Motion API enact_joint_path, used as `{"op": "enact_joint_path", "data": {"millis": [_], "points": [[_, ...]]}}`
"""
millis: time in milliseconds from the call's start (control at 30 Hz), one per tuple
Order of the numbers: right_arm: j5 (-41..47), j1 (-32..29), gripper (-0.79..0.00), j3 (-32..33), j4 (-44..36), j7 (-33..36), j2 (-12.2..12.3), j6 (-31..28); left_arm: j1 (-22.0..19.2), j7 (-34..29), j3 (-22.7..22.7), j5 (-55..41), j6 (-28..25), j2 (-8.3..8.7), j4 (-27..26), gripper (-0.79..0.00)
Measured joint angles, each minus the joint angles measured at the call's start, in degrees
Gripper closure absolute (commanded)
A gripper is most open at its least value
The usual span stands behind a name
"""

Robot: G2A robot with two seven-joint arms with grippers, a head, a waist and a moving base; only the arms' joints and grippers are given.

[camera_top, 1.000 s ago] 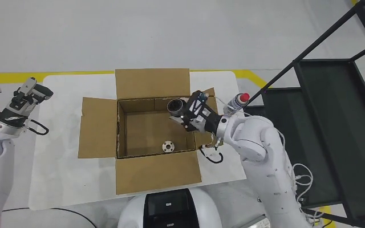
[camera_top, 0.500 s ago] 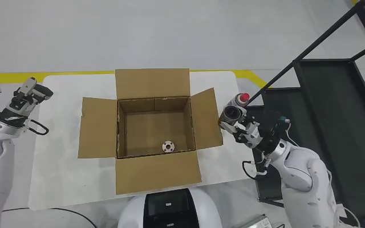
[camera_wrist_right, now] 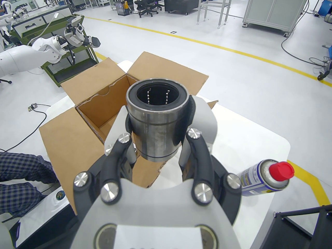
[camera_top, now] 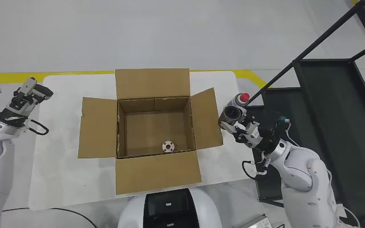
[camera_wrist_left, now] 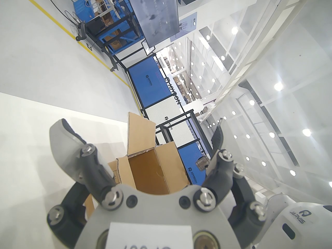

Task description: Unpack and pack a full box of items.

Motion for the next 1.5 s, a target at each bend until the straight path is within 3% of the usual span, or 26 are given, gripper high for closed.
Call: {"op": "enact_joint_path", "data": {"millis": [633, 733, 833, 933, 1100, 1267, 1500], "points": [[0.1, 0.0, 0.000, 0.0, -0.1, -0.1, 0.0, 0.0, 0.0, 0.0, 0.0, 0.0, 0.0, 0.00, 0.0, -0.785], [3.7, -1.1, 0.000, 1.6, 0.4, -2.5, 0.3, -2.2, 0.0, 0.0, 0.0, 0.0, 0.0, 0.00, 0.0, -0.785], [6.6, -2.8, 0.000, 6.5, 2.4, -4.5, 0.8, -4.3, 0.0, 0.0, 0.0, 0.0, 0.0, 0.00, 0.0, -0.785], [2.5, -3.4, 0.000, 10.5, 5.7, -6.0, 0.9, -1.6, 0.0, 0.0, 0.0, 0.0, 0.0, 0.00, 0.0, -0.785], [-7.4, -1.8, 0.000, 6.7, 14.9, -12.1, 0.9, -2.3, 0.0, 0.0, 0.0, 0.0, 0.0, 0.00, 0.0, -0.785], [-6.2, 2.3, 0.000, 4.4, 25.4, -16.5, 1.0, -1.1, 0.0, 0.0, 0.0, 0.0, 0.0, 0.00, 0.0, -0.785], [-5.3, 3.1, 0.000, 4.4, 26.3, -16.4, 1.1, -1.3, 0.0, 0.0, 0.0, 0.0, 0.0, 0.00, 0.0, -0.785]]}}
